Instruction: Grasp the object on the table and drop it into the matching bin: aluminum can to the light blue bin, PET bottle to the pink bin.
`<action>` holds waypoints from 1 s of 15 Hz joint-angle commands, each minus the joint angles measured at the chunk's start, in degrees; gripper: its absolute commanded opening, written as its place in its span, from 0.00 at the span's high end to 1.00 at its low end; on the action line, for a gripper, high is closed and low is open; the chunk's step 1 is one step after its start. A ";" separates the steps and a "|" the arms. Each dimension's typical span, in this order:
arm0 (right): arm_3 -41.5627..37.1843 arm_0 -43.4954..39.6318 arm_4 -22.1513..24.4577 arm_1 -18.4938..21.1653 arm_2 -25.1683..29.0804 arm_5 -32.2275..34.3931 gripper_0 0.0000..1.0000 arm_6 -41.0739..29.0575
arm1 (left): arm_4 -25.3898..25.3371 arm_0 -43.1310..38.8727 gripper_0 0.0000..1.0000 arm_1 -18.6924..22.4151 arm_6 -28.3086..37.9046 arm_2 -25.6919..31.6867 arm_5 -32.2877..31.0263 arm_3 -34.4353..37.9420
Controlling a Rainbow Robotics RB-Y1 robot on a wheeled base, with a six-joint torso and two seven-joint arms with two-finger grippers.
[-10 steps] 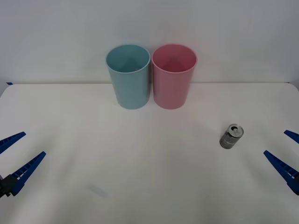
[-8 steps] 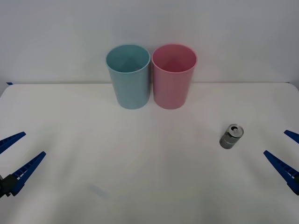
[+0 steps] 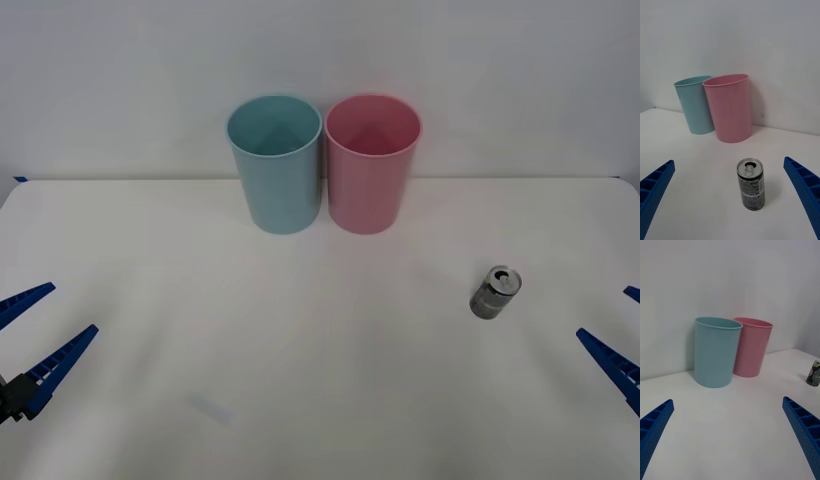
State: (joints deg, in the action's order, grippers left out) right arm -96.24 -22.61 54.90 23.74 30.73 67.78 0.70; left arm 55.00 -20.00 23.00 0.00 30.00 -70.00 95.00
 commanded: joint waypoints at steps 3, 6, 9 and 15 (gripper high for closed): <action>0.35 -3.23 0.03 1.04 -0.93 -3.62 0.00 2.38 | 0.00 0.00 0.00 0.00 0.00 0.00 0.00 0.00; 2.81 -3.49 0.47 1.66 -1.73 -3.80 0.00 5.54 | 0.00 0.00 0.00 0.00 0.00 0.00 0.00 0.00; 6.15 -3.41 0.47 2.62 -3.57 -4.06 0.00 9.76 | 0.00 0.00 0.00 0.00 0.00 0.00 0.00 0.00; 10.72 -2.53 0.38 2.71 -6.56 -5.11 0.00 10.11 | 0.00 0.00 0.00 0.00 0.00 0.00 0.00 0.00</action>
State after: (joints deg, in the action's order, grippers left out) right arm -86.24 -25.48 55.32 26.53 24.60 62.77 10.72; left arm 55.00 -20.00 23.00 0.00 30.00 -70.00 95.00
